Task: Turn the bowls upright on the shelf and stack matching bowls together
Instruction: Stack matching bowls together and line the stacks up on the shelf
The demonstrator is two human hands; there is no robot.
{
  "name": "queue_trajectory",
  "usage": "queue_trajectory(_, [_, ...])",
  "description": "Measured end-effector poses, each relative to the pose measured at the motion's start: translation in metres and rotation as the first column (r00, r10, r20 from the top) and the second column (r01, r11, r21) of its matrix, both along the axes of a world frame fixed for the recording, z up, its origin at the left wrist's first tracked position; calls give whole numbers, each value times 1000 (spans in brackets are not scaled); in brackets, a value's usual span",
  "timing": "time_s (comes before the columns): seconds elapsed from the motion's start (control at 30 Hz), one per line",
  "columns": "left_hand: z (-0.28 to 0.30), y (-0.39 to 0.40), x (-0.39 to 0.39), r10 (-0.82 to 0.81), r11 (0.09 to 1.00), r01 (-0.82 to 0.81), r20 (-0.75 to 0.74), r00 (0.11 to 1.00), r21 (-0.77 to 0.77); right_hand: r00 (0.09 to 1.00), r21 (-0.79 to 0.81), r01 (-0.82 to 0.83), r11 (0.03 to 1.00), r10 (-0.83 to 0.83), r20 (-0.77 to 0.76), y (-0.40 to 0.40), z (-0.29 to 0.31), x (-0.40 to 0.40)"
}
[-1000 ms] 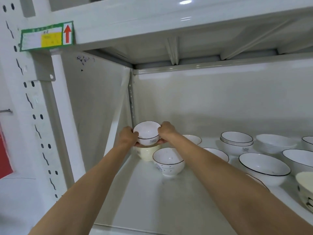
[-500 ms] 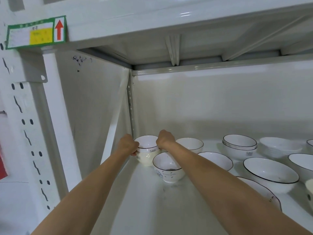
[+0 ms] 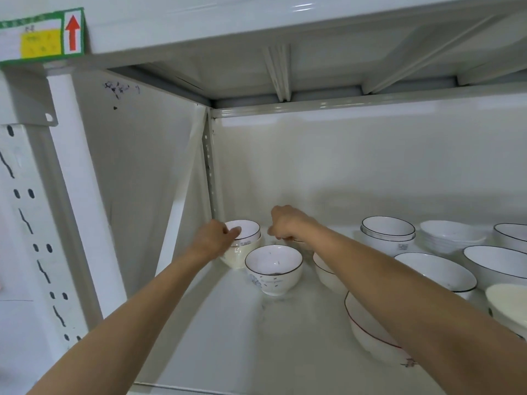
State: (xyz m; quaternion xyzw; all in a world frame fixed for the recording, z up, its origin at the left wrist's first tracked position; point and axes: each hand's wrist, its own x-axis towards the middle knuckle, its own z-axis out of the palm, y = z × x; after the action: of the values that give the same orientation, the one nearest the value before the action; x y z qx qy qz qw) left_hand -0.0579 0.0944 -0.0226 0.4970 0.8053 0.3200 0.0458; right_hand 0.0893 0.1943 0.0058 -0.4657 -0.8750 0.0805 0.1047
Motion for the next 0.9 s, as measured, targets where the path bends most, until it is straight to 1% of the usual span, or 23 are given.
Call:
queue_trajectory(0.07, [-1, -4, 13, -47, 982, 84, 213, 976, -167, 992, 62, -10, 998, 3, 123, -4, 2, 11])
queue_trajectory(0.1, [-2, -7, 19, -46, 963, 115, 270, 962, -246, 987, 89, -21, 996, 7, 159, -8, 4, 16])
queue_trajectory(0.13, [-3, -9, 24, -50, 943, 143, 296, 954, -301, 983, 91, -24, 996, 6, 184, -10, 4, 21])
queue_trajectory(0.17, [-4, -12, 29, -64, 927, 176, 323, 944, -330, 978, 69, -31, 997, 16, 206, -11, 4, 24])
queue_trajectory(0.23, [-6, -17, 38, -106, 903, 273, 444, 890, -331, 976, -80, -36, 996, 52, 209, -10, 0, 26])
queue_trajectory(0.3, [-7, -20, 41, -123, 893, 329, 538, 834, -306, 984, -241, -36, 970, 76, 160, -8, -5, 25])
queue_trajectory(0.37, [-6, -20, 41, -119, 901, 325, 556, 822, -288, 992, -301, -56, 952, 88, 94, -6, -7, 27])
queue_trajectory(0.43, [-3, -21, 39, -128, 910, 318, 550, 826, -267, 995, -319, -75, 945, 91, 34, -4, -8, 29])
queue_trajectory(0.5, [3, -22, 36, -126, 926, 297, 550, 826, -234, 995, -315, -103, 943, 100, -27, -1, -6, 31])
queue_trajectory(0.57, [11, -22, 29, -104, 953, 237, 536, 838, -186, 989, -301, -126, 945, 96, -112, 0, 1, 31])
queue_trajectory(0.67, [27, -20, 17, -78, 989, 132, 543, 836, -61, 967, -251, -134, 959, 71, -245, 0, 17, 25])
queue_trajectory(0.77, [43, -19, 5, -97, 993, 47, 543, 834, 106, 913, -182, -108, 977, 25, -407, 4, 29, 11])
queue_trajectory(0.83, [47, -15, -4, -89, 984, -3, 501, 861, 180, 888, -113, -62, 992, 4, -460, 6, 32, -2])
queue_trajectory(0.9, [46, -11, -12, -66, 977, -34, 450, 891, 209, 870, -60, -23, 998, -10, -494, 9, 29, -15])
